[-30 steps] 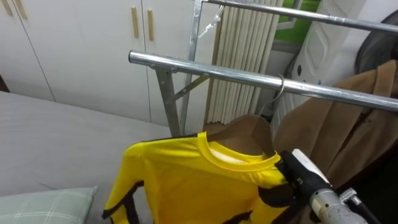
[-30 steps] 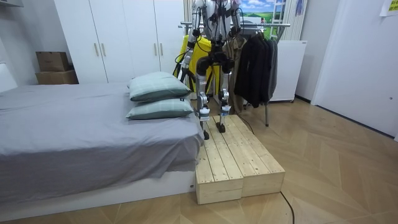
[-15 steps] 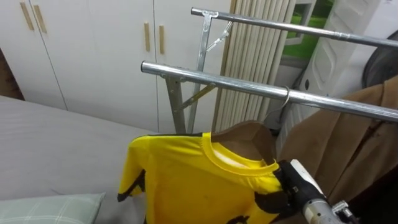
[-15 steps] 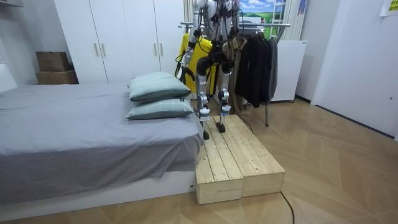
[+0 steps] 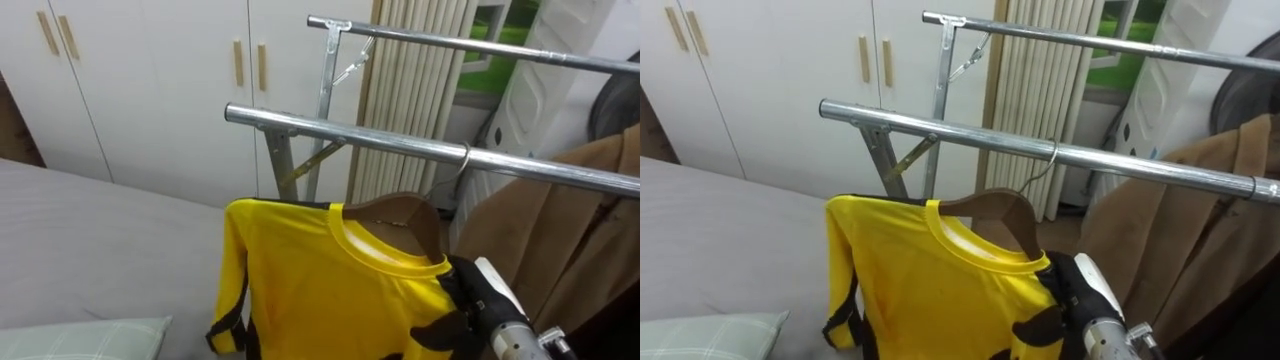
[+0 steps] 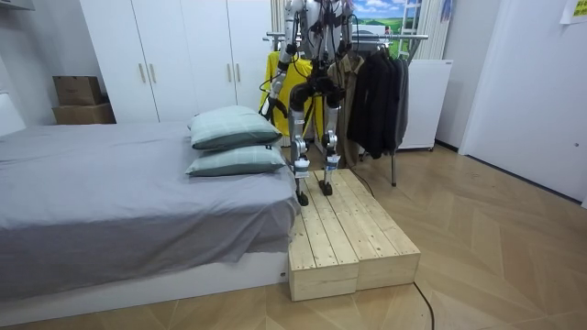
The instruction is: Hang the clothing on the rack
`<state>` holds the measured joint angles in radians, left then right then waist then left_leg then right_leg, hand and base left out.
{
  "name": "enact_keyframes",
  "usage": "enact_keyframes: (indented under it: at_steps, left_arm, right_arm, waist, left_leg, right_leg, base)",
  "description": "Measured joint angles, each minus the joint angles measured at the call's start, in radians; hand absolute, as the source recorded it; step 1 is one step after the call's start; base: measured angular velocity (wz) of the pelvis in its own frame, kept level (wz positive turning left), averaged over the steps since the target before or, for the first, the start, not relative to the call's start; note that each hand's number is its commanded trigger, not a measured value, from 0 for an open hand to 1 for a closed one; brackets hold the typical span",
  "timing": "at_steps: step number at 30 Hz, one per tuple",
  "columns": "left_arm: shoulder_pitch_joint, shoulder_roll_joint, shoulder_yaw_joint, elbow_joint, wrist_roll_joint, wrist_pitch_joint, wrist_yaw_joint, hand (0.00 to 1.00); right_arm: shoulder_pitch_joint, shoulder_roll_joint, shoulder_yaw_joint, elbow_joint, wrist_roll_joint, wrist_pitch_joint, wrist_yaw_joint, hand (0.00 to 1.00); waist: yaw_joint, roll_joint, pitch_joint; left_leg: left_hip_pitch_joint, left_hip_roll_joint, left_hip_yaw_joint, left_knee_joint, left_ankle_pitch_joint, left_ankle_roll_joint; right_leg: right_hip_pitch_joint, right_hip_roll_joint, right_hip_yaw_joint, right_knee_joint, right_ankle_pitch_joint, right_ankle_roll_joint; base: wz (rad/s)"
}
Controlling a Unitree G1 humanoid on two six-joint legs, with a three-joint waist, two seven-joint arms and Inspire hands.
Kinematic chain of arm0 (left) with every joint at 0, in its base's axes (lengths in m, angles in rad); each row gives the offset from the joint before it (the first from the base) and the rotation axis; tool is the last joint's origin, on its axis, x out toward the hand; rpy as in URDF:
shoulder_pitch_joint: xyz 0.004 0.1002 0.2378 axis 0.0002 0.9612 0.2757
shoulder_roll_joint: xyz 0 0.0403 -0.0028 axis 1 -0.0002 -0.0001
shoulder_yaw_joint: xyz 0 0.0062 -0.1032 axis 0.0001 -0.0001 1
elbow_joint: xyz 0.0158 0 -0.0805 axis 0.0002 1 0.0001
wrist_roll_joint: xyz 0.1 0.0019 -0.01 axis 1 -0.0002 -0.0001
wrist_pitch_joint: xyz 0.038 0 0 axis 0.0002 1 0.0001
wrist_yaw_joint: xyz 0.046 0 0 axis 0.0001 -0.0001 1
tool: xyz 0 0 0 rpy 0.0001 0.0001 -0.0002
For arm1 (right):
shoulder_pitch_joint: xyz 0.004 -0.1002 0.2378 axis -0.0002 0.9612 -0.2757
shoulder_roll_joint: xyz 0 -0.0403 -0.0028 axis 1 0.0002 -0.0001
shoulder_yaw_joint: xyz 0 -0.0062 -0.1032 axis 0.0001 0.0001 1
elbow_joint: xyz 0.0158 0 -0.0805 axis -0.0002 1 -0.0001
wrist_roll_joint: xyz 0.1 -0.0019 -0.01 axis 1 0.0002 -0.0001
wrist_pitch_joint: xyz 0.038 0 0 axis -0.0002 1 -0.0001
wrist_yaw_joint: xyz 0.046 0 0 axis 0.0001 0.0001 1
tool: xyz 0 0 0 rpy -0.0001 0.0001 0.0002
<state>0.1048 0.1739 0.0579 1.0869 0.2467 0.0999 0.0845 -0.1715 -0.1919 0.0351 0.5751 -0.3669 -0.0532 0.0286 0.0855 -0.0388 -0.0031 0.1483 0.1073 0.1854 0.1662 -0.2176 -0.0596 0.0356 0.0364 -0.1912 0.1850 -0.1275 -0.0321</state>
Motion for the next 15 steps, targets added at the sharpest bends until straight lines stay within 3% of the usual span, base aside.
enact_keyframes:
  at_steps: [15]
  left_arm:
    - [0.000, -0.002, 0.019, 0.002, -0.001, -0.019, -0.001, 0.00]
  right_arm:
    - [0.000, 0.024, -0.012, 0.000, 0.003, 0.000, 0.018, 0.00]
  waist:
    - [-0.001, -0.013, 0.0012]
  left_leg:
    - [0.004, -0.004, 0.002, 0.000, 0.000, 0.000]
  right_leg:
    - [-0.001, -0.001, 0.015, -0.002, -0.007, 0.005]
  base:
    - [-0.01]
